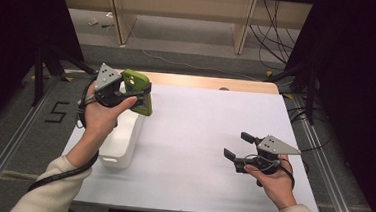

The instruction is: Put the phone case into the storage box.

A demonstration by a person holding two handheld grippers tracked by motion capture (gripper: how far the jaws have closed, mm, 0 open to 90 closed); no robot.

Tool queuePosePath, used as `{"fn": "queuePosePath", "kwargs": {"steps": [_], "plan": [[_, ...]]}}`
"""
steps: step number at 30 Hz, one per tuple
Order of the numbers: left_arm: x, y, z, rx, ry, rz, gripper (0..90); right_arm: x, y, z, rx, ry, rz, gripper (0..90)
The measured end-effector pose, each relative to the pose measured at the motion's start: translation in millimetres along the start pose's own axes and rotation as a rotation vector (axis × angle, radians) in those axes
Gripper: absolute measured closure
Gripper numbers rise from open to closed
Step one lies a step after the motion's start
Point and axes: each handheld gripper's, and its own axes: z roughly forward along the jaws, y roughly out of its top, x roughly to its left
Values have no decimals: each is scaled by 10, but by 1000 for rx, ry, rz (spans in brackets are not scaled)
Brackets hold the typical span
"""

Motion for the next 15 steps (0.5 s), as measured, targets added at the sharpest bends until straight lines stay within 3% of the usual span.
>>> {"fn": "queuePosePath", "kwargs": {"steps": [15], "plan": [[80,-4,-4,6,24,-1,162,-10,-7,7,-2,1,5,144]]}}
